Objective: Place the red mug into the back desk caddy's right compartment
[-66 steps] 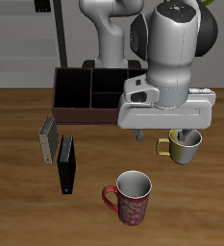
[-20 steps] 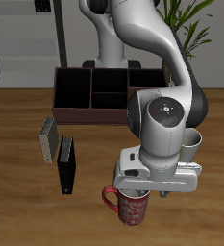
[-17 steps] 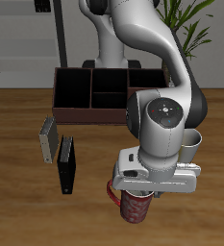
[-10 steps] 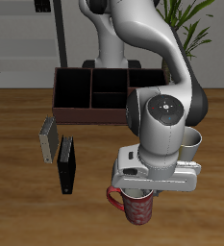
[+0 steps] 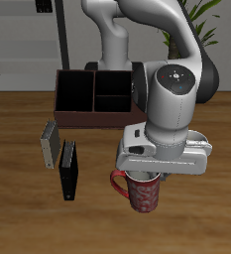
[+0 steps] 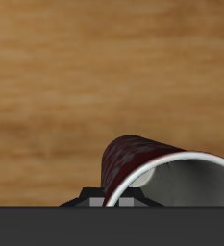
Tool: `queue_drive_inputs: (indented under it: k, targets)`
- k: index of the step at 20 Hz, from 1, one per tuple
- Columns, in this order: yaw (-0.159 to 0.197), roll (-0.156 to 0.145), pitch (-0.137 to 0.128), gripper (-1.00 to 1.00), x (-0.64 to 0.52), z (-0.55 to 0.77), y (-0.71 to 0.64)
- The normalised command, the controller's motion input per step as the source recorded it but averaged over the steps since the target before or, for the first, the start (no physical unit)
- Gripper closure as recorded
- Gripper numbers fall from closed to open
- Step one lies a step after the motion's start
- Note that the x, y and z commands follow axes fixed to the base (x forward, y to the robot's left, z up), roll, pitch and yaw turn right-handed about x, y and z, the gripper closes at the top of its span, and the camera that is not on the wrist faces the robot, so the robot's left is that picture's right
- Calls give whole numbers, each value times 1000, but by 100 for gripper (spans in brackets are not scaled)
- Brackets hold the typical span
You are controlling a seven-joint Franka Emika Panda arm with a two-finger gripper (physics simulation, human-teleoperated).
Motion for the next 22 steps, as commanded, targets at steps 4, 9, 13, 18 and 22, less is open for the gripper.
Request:
queue_drive_inputs:
  k: [4,9,13,18,22]
  targets:
    - [-56,-69,-42,100,-370,459,-92]
    - [-2,7,-57,100,-242,423,-185]
    - [-4,-35,-79,100,-426,522,-241]
    - [5,20,-70,100,-575,511,-72]
    - [1,-14,-34,100,-494,323,-80]
